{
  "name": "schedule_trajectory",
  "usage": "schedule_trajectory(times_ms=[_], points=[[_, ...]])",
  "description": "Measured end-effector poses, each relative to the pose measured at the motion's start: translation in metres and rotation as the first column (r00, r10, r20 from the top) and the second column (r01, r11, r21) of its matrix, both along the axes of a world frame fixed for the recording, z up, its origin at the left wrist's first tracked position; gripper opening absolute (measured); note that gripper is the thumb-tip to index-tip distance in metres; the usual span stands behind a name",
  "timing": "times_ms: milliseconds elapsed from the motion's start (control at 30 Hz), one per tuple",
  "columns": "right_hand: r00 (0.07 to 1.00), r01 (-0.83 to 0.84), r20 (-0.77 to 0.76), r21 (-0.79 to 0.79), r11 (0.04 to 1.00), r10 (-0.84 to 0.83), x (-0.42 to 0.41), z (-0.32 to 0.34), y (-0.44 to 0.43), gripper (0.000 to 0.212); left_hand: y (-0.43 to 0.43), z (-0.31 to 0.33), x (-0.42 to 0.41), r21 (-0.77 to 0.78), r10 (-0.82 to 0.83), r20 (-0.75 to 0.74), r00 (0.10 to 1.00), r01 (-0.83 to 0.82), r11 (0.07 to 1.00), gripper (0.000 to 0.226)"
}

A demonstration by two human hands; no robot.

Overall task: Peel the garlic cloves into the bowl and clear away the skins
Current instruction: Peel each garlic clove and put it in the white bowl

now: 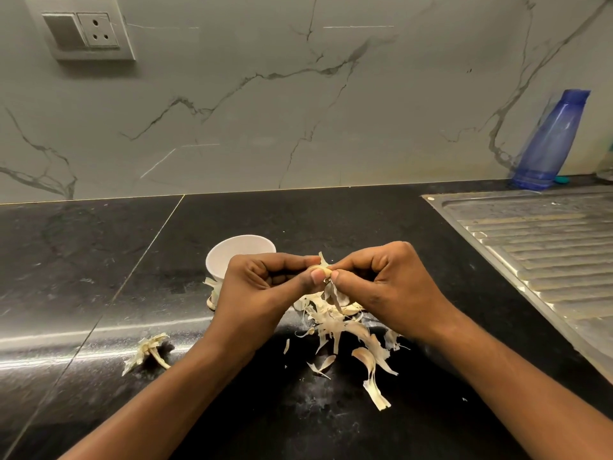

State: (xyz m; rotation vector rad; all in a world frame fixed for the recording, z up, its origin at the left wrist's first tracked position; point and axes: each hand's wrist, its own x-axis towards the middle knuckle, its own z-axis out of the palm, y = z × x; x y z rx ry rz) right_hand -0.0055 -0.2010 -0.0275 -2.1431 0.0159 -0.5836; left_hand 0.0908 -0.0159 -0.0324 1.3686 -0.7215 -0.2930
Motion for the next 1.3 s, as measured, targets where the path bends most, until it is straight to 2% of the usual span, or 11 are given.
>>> schedule_trajectory(times_ms=[300, 433, 600, 733, 967, 1100, 1167, 1267, 1300], points=[[1.0, 0.003, 0.027, 0.054, 0.999, -0.004, -0.001, 0.001, 0.0, 0.013, 0.002, 0.005, 0.001, -0.034, -0.052, -0.124, 0.991, 0.049, 0.998, 0.032], [0.997, 0.053, 0.053, 0.105, 0.993, -0.059, -0.001, 0.001, 0.003, 0.018, 0.003, 0.007, 0.001, -0.054, -0.05, -0.174, 0.983, 0.041, 0.998, 0.03], [1.0, 0.007, -0.01, 0.192, 0.981, -0.005, -0.003, 0.008, 0.005, 0.014, -0.001, 0.005, 0.004, -0.066, -0.016, -0.218, 0.976, 0.002, 0.998, 0.022], [0.996, 0.051, -0.079, 0.131, 0.99, -0.041, 0.001, 0.003, 0.006, 0.008, -0.003, -0.001, 0.003, -0.005, 0.019, -0.195, 0.981, -0.02, 1.0, 0.019], [0.991, 0.085, -0.112, 0.082, 0.993, -0.075, 0.002, 0.0, 0.009, 0.006, -0.005, -0.005, 0.003, 0.032, 0.019, -0.221, 0.975, -0.013, 0.999, 0.018], [0.991, 0.074, -0.122, 0.104, 0.992, -0.061, 0.002, 0.0, 0.01, 0.006, -0.004, -0.005, 0.001, 0.066, 0.008, -0.186, 0.982, 0.004, 0.998, 0.024], [0.989, 0.069, -0.138, 0.164, 0.984, -0.047, 0.002, 0.002, 0.012, 0.006, -0.004, -0.007, 0.001, 0.07, 0.033, -0.167, 0.985, -0.021, 0.997, 0.024], [0.981, 0.065, -0.193, 0.397, 0.916, 0.014, 0.002, 0.004, 0.014, 0.009, -0.004, -0.008, 0.004, 0.089, 0.089, -0.14, 0.986, -0.077, 0.993, 0.019], [0.979, 0.076, -0.205, 0.426, 0.901, 0.014, 0.003, 0.005, 0.014, 0.009, -0.003, -0.009, 0.005, 0.103, 0.105, -0.122, 0.987, -0.093, 0.99, 0.018]])
